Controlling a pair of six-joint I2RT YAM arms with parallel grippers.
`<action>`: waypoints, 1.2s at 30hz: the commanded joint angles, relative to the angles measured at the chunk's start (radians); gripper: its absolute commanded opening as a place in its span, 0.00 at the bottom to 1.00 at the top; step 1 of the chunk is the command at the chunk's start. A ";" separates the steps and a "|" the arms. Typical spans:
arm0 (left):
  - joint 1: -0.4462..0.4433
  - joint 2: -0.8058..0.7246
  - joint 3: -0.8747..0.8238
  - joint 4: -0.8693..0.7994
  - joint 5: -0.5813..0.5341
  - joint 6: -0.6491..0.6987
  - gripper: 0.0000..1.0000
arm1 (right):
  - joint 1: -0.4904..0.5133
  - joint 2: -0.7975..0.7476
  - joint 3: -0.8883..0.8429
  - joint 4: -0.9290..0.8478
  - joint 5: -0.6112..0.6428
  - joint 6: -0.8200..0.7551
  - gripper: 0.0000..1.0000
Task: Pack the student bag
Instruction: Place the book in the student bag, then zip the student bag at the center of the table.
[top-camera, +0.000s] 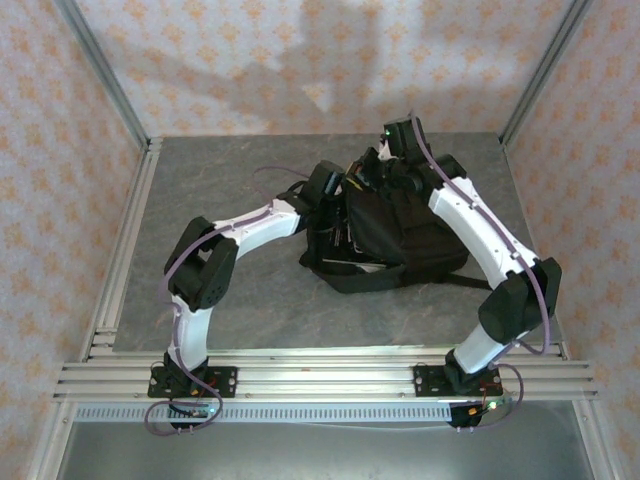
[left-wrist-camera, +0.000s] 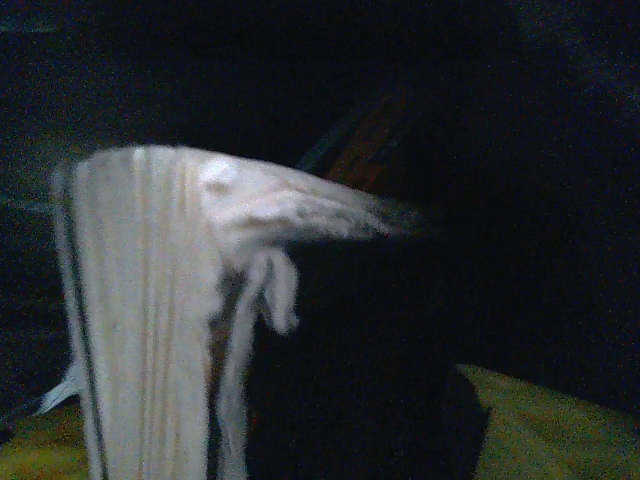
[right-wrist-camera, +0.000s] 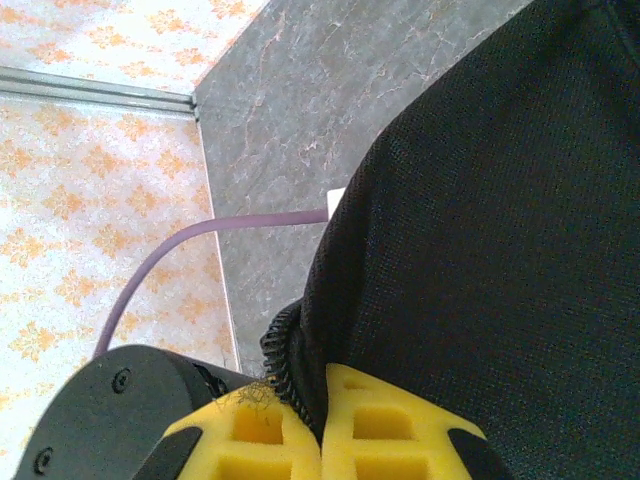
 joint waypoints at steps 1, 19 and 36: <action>0.032 -0.179 -0.009 -0.181 -0.048 0.148 0.69 | 0.013 -0.083 -0.028 0.055 -0.030 -0.028 0.00; 0.455 -0.612 -0.282 -0.533 -0.160 0.259 0.66 | 0.155 0.283 0.236 -0.133 -0.020 -0.360 0.00; 0.432 -0.396 -0.171 -0.453 -0.071 0.342 0.68 | 0.387 0.093 -0.081 -0.336 0.189 -0.600 0.00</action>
